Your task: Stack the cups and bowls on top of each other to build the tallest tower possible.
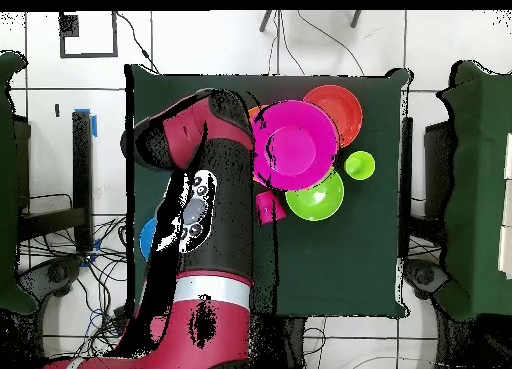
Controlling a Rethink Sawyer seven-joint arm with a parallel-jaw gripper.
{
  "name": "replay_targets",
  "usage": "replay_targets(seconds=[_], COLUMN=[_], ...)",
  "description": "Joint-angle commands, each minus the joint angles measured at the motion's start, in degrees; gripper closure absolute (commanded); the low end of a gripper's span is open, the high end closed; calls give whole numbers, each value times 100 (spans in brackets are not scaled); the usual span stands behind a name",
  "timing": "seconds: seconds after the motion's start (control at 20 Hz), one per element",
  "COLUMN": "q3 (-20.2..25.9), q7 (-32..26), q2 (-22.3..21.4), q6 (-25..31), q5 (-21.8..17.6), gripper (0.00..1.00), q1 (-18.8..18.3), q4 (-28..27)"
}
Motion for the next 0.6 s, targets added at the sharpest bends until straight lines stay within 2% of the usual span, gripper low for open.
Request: replay_targets(seconds=[0.05, 0.6], q3=[286, 268], q7=[83, 277], q2=[-16, 104], q6=[-172, -198], q5=[-91, -60], gripper=[100, 100], q1=[50, 194], q4=[-175, -295])
